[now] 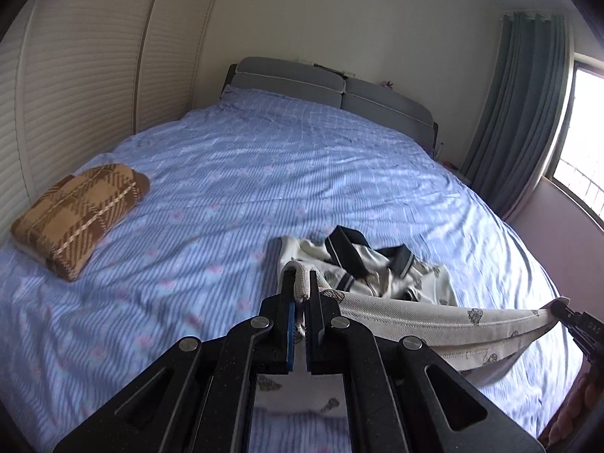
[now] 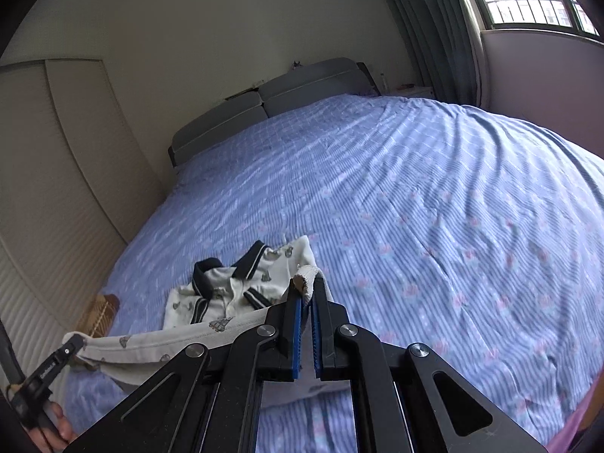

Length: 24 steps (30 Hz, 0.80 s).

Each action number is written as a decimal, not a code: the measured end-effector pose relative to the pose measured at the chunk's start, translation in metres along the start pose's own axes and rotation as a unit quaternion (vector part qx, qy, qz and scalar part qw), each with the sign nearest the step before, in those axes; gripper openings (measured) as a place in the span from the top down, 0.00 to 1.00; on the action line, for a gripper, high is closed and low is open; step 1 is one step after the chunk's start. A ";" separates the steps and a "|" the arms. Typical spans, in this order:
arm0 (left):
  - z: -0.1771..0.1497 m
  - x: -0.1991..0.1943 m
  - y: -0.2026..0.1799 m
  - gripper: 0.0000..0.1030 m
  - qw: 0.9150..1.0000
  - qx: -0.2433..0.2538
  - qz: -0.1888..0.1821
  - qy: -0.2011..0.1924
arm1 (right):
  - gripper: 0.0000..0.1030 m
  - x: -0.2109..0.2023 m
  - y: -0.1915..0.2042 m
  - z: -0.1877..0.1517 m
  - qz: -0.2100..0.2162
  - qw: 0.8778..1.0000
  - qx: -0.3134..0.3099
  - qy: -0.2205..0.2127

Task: Fold small clothes
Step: 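Lift the hem with both tools and fold it toward the collar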

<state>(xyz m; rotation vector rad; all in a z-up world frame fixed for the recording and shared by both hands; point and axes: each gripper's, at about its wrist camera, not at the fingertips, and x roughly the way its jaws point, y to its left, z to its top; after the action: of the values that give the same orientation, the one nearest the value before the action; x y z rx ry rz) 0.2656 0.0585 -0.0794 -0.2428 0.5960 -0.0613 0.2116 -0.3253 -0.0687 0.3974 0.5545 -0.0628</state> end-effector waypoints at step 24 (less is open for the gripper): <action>0.008 0.221 0.014 0.94 0.995 0.016 0.040 0.087 | 0.95 0.245 -0.004 0.021 -0.041 0.995 -0.010 0.089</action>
<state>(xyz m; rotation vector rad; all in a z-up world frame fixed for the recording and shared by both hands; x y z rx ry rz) 0.4523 0.0459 -0.1975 -0.1831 0.7777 -0.0140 0.4294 -0.3255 -0.1826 0.3634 0.7473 -0.1020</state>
